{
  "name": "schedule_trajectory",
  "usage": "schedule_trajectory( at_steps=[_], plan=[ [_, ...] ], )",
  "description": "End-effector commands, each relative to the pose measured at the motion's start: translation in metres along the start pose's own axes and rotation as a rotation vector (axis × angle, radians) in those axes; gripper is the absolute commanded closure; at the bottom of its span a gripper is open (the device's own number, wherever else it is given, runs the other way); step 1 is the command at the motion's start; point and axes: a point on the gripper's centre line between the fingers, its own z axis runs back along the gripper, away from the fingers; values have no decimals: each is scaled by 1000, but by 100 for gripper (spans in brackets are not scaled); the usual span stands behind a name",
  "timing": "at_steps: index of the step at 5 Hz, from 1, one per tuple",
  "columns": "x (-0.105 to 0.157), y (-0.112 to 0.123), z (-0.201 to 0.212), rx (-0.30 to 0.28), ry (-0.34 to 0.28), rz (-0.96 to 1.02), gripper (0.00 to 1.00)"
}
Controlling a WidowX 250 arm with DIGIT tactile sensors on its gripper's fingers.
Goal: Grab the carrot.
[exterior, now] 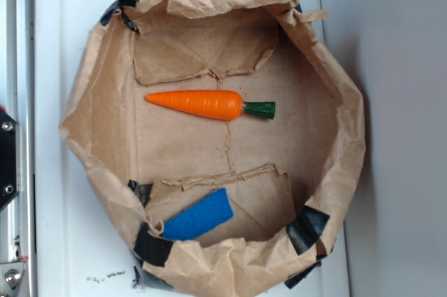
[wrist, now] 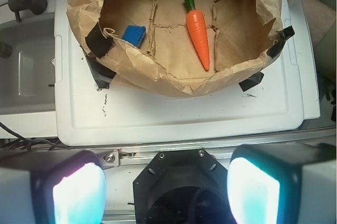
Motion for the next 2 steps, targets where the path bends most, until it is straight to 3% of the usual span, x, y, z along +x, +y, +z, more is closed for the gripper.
schedule_trajectory(
  at_steps=[1,2],
  plan=[
    [0,0,0,0,0,0,0],
    [33,2,-8,17,-23,66,0]
  ],
)
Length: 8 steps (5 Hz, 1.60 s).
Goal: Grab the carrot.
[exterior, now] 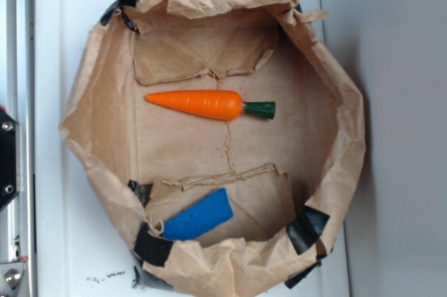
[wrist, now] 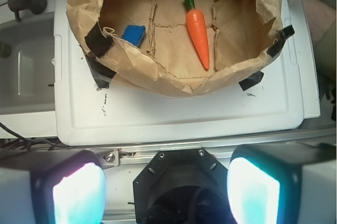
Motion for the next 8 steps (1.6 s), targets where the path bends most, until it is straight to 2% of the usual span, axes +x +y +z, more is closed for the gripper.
schedule_trajectory(
  at_steps=[1,4,5,8],
  plan=[
    [44,1,-4,19,-54,86,0],
    [80,10,-30,77,-136,-17,0],
    [104,15,-49,82,-99,-45,0],
    [104,15,-49,82,-99,-45,0]
  ],
)
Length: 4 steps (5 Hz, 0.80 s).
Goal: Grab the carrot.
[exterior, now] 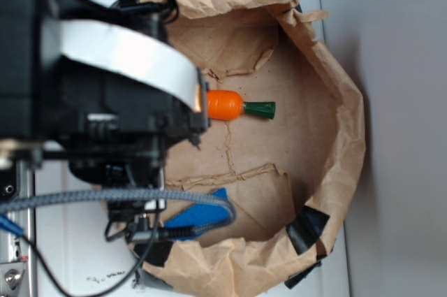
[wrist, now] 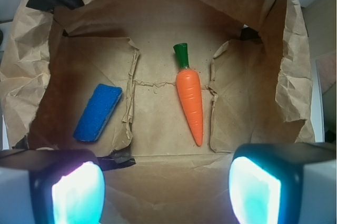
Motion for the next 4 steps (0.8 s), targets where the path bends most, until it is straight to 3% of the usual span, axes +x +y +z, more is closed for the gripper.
schedule_trajectory(
  at_steps=[1,2,3,4],
  plan=[
    [7,4,12,2,-46,14,0],
    [7,4,12,2,-46,14,0],
    [19,9,-14,39,-7,57,0],
    [31,14,-49,90,-15,49,0]
  ],
)
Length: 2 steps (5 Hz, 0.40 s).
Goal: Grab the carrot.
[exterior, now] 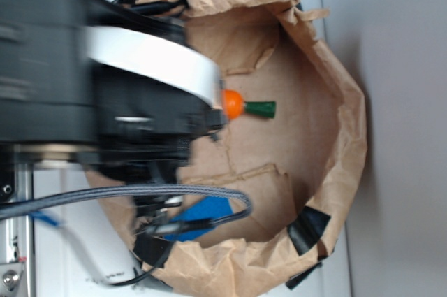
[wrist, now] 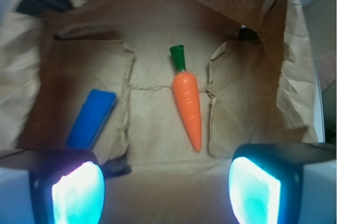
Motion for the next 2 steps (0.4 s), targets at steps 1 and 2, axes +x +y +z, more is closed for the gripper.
schedule_trajectory(
  at_steps=[1,2],
  plan=[
    [25,16,-50,31,-20,-16,0],
    [25,30,-68,-21,-6,-33,0]
  ],
)
